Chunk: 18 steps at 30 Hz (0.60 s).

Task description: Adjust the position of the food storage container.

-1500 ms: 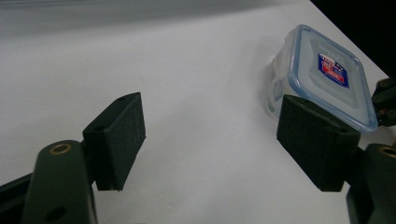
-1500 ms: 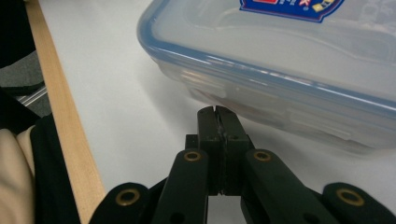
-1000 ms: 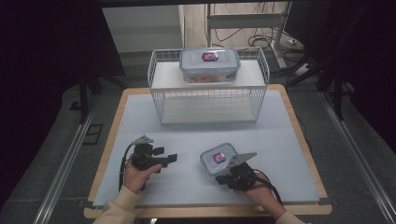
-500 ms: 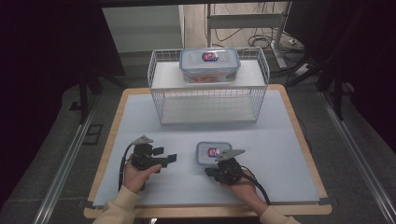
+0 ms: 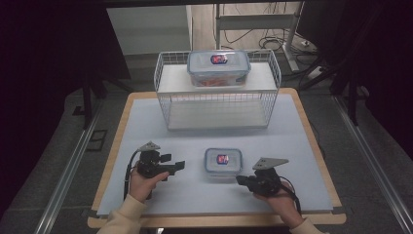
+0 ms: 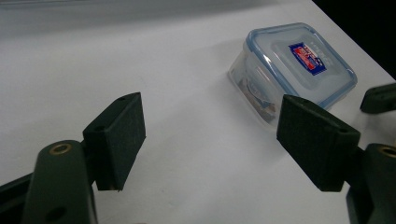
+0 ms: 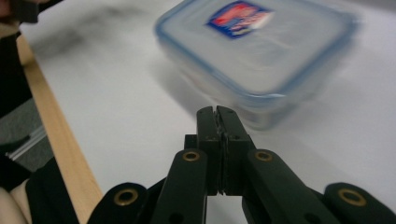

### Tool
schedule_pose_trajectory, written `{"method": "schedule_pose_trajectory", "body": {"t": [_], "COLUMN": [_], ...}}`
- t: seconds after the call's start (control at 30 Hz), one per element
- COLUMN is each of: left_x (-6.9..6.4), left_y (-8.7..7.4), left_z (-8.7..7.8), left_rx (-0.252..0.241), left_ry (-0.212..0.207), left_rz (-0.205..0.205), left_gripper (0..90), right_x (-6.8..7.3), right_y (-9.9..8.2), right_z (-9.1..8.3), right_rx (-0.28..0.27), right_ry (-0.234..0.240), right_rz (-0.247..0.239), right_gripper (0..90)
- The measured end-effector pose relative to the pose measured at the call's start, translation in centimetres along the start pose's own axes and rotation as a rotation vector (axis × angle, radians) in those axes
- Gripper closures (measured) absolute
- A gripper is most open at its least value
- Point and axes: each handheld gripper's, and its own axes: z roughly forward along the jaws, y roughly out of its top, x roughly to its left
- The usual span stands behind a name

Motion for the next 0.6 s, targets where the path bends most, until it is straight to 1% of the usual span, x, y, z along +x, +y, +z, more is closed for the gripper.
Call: {"method": "schedule_pose_trajectory", "body": {"t": [0.13,0.23,0.3,0.37,0.43,0.47,0.5,0.53,0.6], "left_x": [-0.1,-0.1,-0.1,-0.3,-0.3,-0.4,-0.5,-0.6,-0.9], "left_y": [0.0,0.0,0.0,0.0,0.0,0.0,0.0,0.0,0.0], "left_z": [0.0,0.1,0.1,0.1,0.2,0.2,0.3,0.3,0.3], "left_rx": [0.000,0.003,0.001,0.000,0.003,0.004,0.008,0.006,0.004], "left_ry": [-0.001,-0.001,-0.002,-0.005,-0.007,-0.009,-0.007,-0.003,0.002], "left_rz": [0.000,-0.003,-0.002,-0.003,-0.004,-0.005,0.000,0.007,0.012], "left_gripper": [23.4,23.4,23.4,23.3,23.1,22.7,22.7,23.7,24.8], "right_x": [-1.2,-2.0,-2.6,-3.1,-3.4,-3.7,-3.7,-3.9,-4.0], "right_y": [-0.1,0.0,-0.1,-0.1,-0.1,0.0,0.0,0.0,0.1], "right_z": [-1.3,-1.8,-2.1,-2.3,-2.4,-2.4,-2.4,-2.5,-2.4], "right_rx": [-0.027,-0.037,-0.048,-0.056,-0.066,-0.078,-0.078,-0.085,-0.081], "right_ry": [-0.015,-0.024,-0.028,-0.023,-0.012,0.004,0.004,0.017,0.039], "right_rz": [0.025,0.040,0.061,0.078,0.096,0.115,0.115,0.131,0.152], "right_gripper": [88.3,87.4,86.7,84.2,76.9,66.9,66.9,60.7,52.4]}}
